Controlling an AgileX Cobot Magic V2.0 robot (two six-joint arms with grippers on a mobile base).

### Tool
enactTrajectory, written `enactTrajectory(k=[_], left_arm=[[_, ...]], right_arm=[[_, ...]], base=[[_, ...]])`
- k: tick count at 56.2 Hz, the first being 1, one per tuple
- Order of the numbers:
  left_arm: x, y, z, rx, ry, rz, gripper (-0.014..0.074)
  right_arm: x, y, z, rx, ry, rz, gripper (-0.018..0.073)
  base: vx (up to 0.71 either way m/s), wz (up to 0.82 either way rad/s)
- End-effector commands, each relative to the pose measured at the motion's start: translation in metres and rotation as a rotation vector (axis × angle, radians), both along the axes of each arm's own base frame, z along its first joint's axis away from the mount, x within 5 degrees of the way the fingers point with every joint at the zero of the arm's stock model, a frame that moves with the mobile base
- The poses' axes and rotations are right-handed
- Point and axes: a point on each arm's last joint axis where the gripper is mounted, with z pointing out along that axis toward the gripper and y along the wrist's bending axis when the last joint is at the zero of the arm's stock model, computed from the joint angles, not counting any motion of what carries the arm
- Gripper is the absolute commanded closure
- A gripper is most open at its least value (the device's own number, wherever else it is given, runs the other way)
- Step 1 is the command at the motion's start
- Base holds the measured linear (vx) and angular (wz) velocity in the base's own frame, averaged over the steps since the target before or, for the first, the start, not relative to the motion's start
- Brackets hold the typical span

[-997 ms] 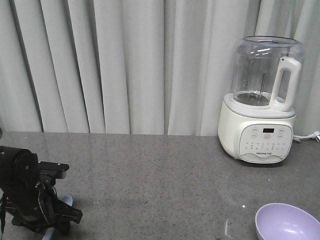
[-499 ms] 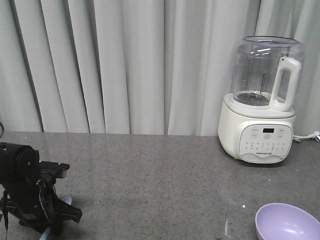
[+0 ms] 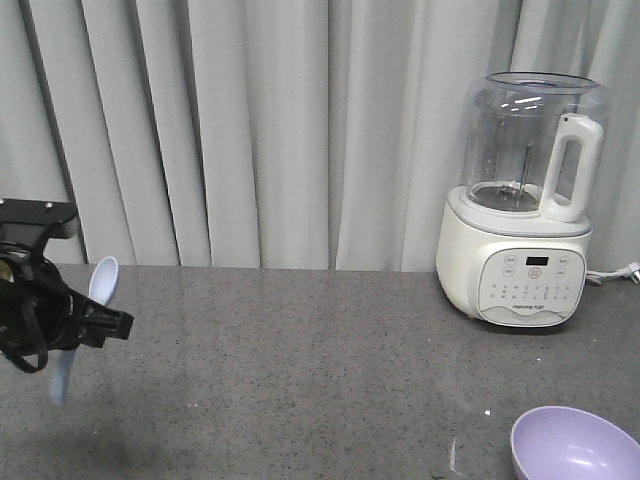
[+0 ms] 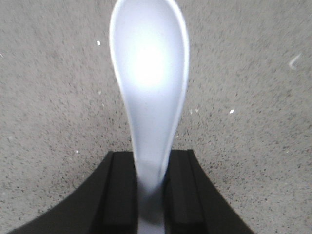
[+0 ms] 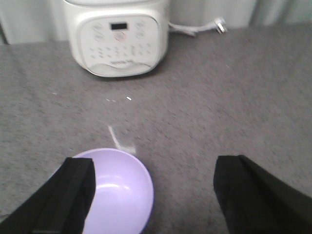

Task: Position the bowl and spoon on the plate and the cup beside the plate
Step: 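Grasp the lilac bowl rim with the right gripper and lift it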

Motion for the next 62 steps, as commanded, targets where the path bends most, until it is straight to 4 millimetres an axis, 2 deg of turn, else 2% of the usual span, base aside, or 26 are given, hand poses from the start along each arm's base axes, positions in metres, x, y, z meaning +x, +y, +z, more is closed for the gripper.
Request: enactTrajectory(k=[1,10,15,34,35,39,43,46,55,62], left_arm=[[-0.011,0.002,0.032,-0.039,-0.144,-0.002,0.0603],[-0.015,0.003,0.034,-0.037,-0.134,-0.002,0.0603],[-0.015,0.003,0.034,-0.037,-0.134,-0.002,0.0603],[-0.015,0.002,0.035,-0.038,-0.141,-0.002,0.0603],[-0.015,0.002,0.034,-0.038,-0.140,-0.002,0.0603],[-0.015,0.002,0.034,-0.038,-0.140,-0.002,0.0603],[-0.015,0.002,0.034,-0.037,-0.137,-0.002,0.0603],[-0.015,0.002,0.034,-0.037,-0.137,-0.002,0.0603],[-0.015,0.003,0.034,-0.036,-0.132,-0.002,0.0603],[-0.017,0.003,0.032,-0.031,-0.109,-0.003,0.0603]], right_arm=[[0.026,-0.013,0.010,-0.004,0.080,-0.034,0.0034],[0.070,-0.019,-0.023,0.114,0.255,0.043,0.0053],[0.087,-0.019,-0.044,0.133,0.334,0.071,0.0058],[0.122,-0.026,-0.095,0.146,0.472,0.075,0.0059],[0.129,-0.027,-0.110,0.152,0.509,0.076,0.0063],[0.132,-0.028,-0.116,0.153,0.528,0.079,0.0083],[0.135,-0.028,-0.123,0.156,0.549,0.080,0.0140],[0.136,-0.028,-0.126,0.157,0.555,0.080,0.0232],[0.136,-0.028,-0.126,0.113,0.571,0.135,0.0575],[0.131,-0.027,-0.115,0.075,0.545,0.176,0.0573]], base=[[0.00,0.00],[0.00,0.00],[0.00,0.00],[0.00,0.00],[0.00,0.00],[0.00,0.00],[0.00,0.00],[0.00,0.00],[0.00,0.00],[0.00,0.00]])
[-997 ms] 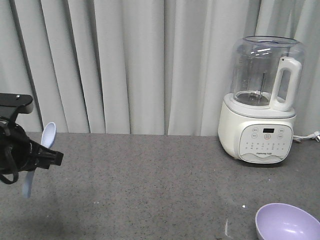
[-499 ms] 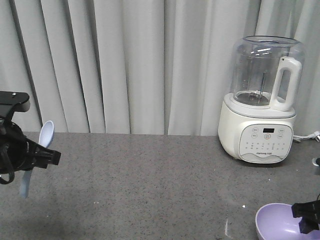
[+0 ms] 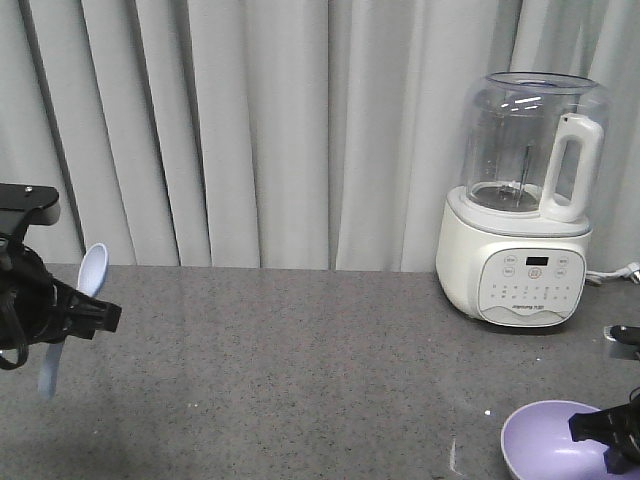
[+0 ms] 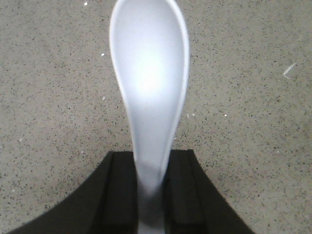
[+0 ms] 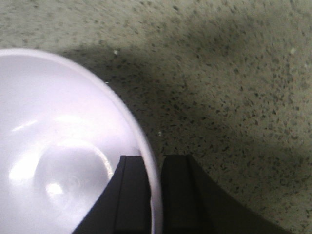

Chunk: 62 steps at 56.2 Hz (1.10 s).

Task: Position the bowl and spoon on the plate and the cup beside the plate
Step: 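Grasp the lilac bowl rim with the right gripper and lift it, then drive the base to the counter with the cup and blue plate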

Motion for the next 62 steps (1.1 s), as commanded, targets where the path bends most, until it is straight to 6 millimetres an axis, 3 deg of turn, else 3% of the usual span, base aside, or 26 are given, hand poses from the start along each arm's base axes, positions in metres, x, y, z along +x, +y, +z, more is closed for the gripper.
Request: enactTrajectory(k=[1,7,13,21,26,34,45,53,62], left_arm=[[-0.006,0.001,0.022,-0.028,-0.095,-0.001,0.0603],[-0.010,0.001,0.025,-0.034,-0.127,-0.003,0.0603],[-0.020,0.004,0.031,-0.042,-0.209,-0.010,0.0603],[-0.049,0.010,0.030,-0.033,-0.298,-0.032,0.0603],[-0.077,0.017,0.028,-0.049,-0.378,-0.030,0.0603],[-0.124,0.028,0.012,-0.091,-0.508,-0.018,0.0603],[-0.176,0.039,-0.018,-0.145,-0.657,-0.007,0.0600],[-0.194,0.044,-0.028,-0.161,-0.736,-0.005,0.0598],[-0.194,0.044,-0.026,-0.166,-0.761,-0.003,0.0596]], right_arm=[[-0.003,-0.003,0.025,-0.069,-0.094,0.061,0.0573],[-0.011,0.005,0.053,-0.075,-0.217,0.084,0.0572],[-0.026,0.026,0.089,-0.101,-0.375,0.183,0.0571],[-0.067,0.051,0.140,-0.148,-0.590,0.298,0.0569],[-0.100,0.058,0.159,-0.174,-0.750,0.315,0.0568],[-0.157,0.056,0.159,-0.193,-0.951,0.282,0.0568],[-0.216,0.055,0.130,-0.175,-1.101,0.241,0.0568],[-0.231,0.054,0.116,-0.185,-1.133,0.237,0.0568],[-0.230,0.054,0.113,-0.182,-1.121,0.239,0.0568]], base=[[0.00,0.00],[0.00,0.00],[0.00,0.00],[0.00,0.00],[0.00,0.00],[0.00,0.00],[0.00,0.00],[0.00,0.00],[0.00,0.00]])
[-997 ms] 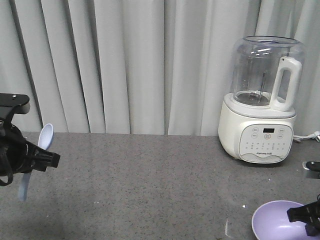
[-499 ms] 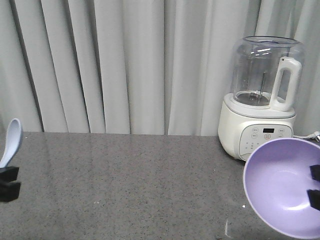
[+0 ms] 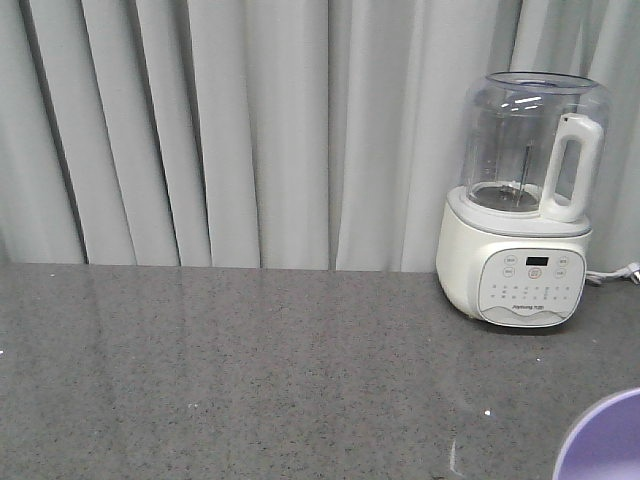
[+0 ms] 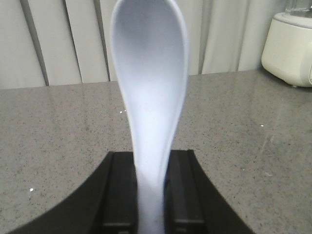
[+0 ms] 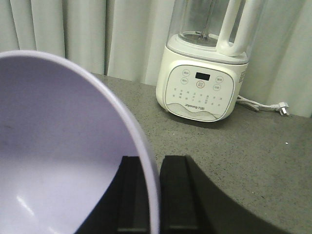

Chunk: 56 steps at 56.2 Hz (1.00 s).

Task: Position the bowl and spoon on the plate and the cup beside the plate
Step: 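Drive the base to the counter with the cup and blue plate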

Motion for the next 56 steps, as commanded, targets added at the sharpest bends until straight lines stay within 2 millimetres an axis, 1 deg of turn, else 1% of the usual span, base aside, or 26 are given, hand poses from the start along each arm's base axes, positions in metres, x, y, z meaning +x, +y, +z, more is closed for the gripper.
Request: enactTrajectory(k=[1,14,56], left_arm=[[0.0009,-0.0002,0.0196,-0.052,-0.136,0.003,0.0596],[0.0009,-0.0002,0.0186,-0.049,-0.125,0.003,0.0596],[0.0009,-0.0002,0.0186,-0.049,-0.125,0.003,0.0596]], right_arm=[[0.0012,-0.0012,0.0180,0.010,-0.124,-0.015,0.0568],[0.0004,-0.0001,0.0119,0.006,-0.057,-0.002,0.0568],[0.0004,-0.0001,0.0119,0.006,-0.057,-0.002,0.0568]], base=[[0.00,0.00],[0.00,0.00],[0.00,-0.01]])
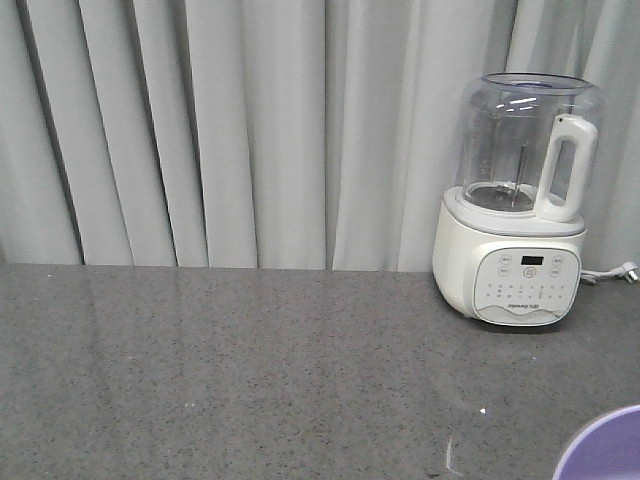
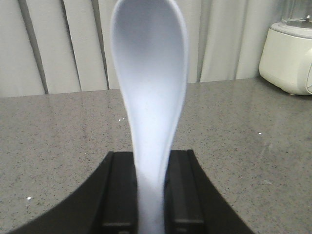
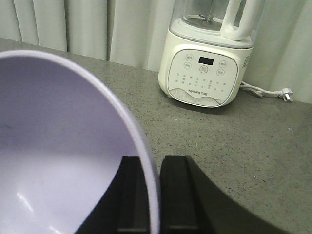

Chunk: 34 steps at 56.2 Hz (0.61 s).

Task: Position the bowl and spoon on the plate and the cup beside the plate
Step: 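Drive the base to the counter with the cup and blue plate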

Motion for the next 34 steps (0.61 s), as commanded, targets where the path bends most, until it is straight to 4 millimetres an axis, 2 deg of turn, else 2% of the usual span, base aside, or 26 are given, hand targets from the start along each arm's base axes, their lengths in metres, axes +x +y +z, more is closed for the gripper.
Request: enactTrajectory(k=[1,17,34], left_arm=[[0.0004,-0.0002,0.0171,-0.044,-0.102,0.002,0.0596],[0.0004,-0.0002,0.0171,-0.044,-0.102,0.002,0.0596],[0.0004,-0.0002,0.0171,-0.044,-0.102,0.002,0.0596]], right_arm=[[0.0014,-0.0008,0.0169,0.008,-0.107,-0.011,0.0568],[0.0014,-0.0008,0.0169,0.008,-0.107,-0.011,0.0568],[0.0014,-0.0008,0.0169,0.008,-0.107,-0.011,0.0568]], base=[[-0.01,-0.05],[-0.04,-0.17],[-0.11,-0.56]])
